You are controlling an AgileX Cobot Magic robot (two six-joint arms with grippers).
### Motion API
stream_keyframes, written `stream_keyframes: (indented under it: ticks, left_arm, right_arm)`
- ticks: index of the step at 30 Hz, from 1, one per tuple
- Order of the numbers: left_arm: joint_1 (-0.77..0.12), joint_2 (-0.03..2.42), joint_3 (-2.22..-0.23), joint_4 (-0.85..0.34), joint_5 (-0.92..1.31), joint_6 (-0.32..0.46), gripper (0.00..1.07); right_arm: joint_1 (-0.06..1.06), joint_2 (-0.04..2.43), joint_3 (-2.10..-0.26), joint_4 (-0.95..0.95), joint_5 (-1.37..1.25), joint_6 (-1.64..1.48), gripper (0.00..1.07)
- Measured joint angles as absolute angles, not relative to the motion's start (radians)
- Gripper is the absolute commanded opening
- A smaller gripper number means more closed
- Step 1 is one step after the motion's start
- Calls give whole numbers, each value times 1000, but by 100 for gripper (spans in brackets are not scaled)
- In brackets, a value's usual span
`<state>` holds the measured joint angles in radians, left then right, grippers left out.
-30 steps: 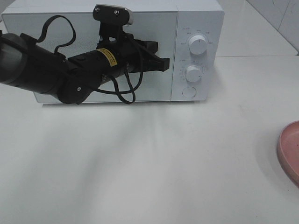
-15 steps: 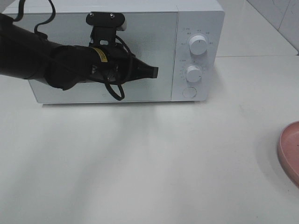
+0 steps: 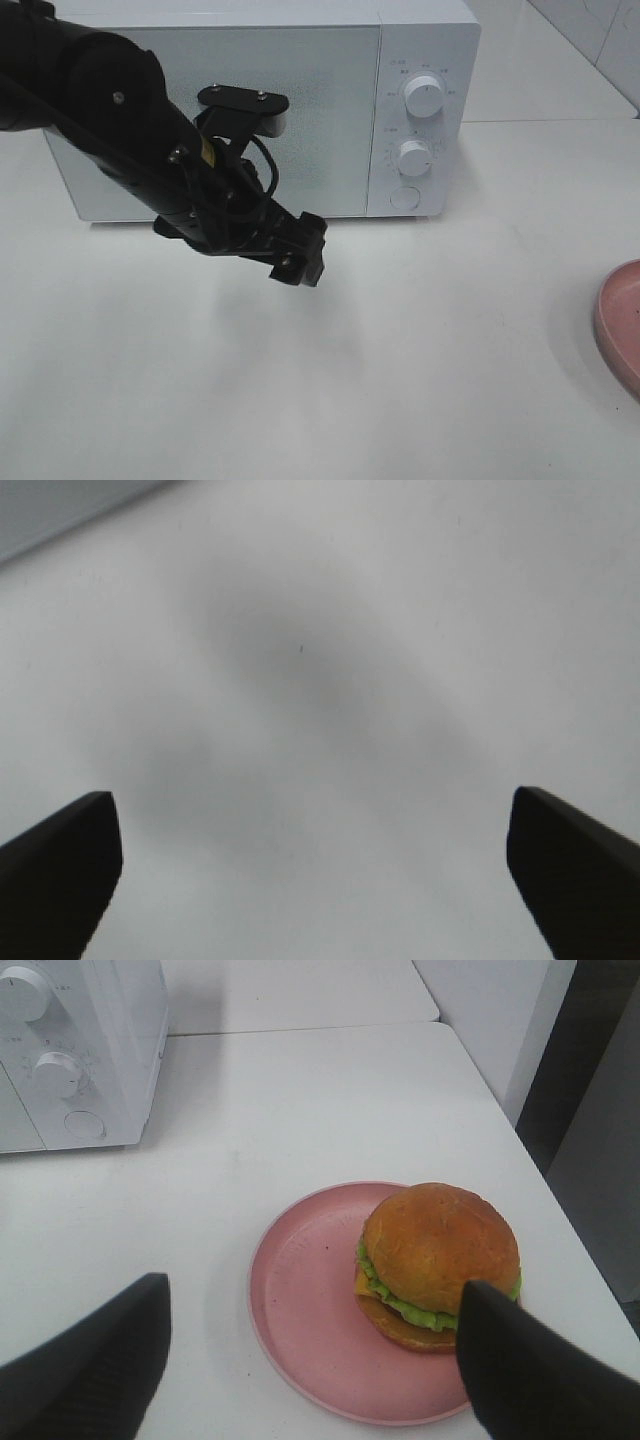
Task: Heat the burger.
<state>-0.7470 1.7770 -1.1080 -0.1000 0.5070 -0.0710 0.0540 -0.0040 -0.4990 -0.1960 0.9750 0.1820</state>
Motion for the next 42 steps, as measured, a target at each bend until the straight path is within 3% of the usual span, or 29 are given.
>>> stream_keyframes:
  ticks: [12,16,17,19,20,22,25,26,32,42]
  left_arm:
    - [-706,1640,-1108,-99,903,-87,98]
    - [-568,1576,-1108,-97,1000,-94,98]
    - [-568,1576,-1108,-97,1000,-94,98]
    - [-468,1531,-1108,-95,1049,-87,98]
    - [-468,1531,-1108,-95,1049,-87,98]
    - [-318,1478,-1106,-93,1082,-63,98]
    - [-280,1464,-1102,-91,1089,-59,98]
    - [-215,1439,-1086,-91,1098,-56,98]
    - [-70,1316,-976,-92,1115,-54,98]
    - [-47,1064,-788,-93,1121,-52,98]
  right_arm:
    - [54,-4,-499,-196,975,182,74]
    - [54,-4,-499,-196,975,182,74]
    - [54,-4,-499,-196,975,182,74]
    - [54,-4,-499,-196,975,182,74]
    - [54,-4,-499,-196,975,182,74]
    - [54,-4,-499,-196,975,182,74]
    - [54,-4,-499,-196,975,182,74]
    - [54,-4,-499,-196,975,182,74]
    - [54,-4,-499,-196,975,182,74]
    - [54,-4,-499,-196,975,182,74]
